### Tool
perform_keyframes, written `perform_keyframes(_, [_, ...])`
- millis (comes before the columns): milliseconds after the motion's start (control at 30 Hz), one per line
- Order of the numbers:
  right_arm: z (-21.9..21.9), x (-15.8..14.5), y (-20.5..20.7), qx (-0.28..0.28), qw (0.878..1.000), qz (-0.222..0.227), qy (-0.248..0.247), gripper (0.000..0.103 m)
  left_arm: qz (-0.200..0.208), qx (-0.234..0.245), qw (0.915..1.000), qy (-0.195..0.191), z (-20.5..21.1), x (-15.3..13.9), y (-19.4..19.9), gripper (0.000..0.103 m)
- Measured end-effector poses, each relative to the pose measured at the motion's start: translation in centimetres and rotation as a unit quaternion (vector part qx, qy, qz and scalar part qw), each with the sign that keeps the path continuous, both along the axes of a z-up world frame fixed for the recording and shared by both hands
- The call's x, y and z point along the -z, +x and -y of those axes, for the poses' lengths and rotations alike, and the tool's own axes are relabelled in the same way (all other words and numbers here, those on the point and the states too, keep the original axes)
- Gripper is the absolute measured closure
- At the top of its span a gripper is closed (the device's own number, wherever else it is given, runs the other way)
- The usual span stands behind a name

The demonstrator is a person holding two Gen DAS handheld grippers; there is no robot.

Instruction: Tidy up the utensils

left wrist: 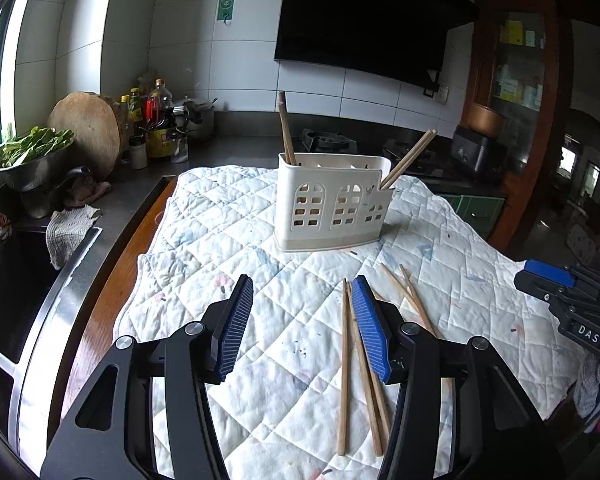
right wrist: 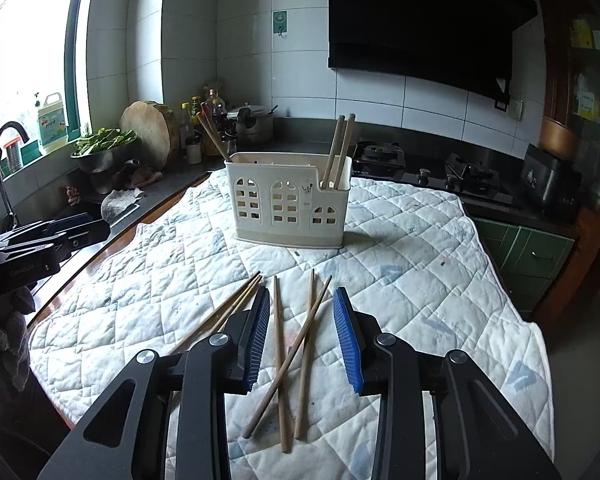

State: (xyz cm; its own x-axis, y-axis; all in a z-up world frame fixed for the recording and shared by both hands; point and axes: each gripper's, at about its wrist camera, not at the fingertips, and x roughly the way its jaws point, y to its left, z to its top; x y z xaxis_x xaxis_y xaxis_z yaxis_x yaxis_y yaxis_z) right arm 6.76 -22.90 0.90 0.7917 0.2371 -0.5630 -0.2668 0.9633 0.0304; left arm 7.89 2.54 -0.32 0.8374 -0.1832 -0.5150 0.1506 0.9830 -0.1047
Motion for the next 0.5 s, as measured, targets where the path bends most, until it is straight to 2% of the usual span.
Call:
perform_keyframes(267, [-0.7, 3.9, -1.9, 0.014, 0.999, -0.033, 0.012, 0.07, -0.02, -0.01, 0.9997, 0.008, -0.2, 2.3, -0.7, 0.051])
perform_keyframes(500, [-1.9, 8.5, -1.9, 0.011, 0.995, -0.093, 0.033, 0.074, -0.048, -0.008, 0.9988, -0.005, -0.3, 5.0, -1.1, 0.051])
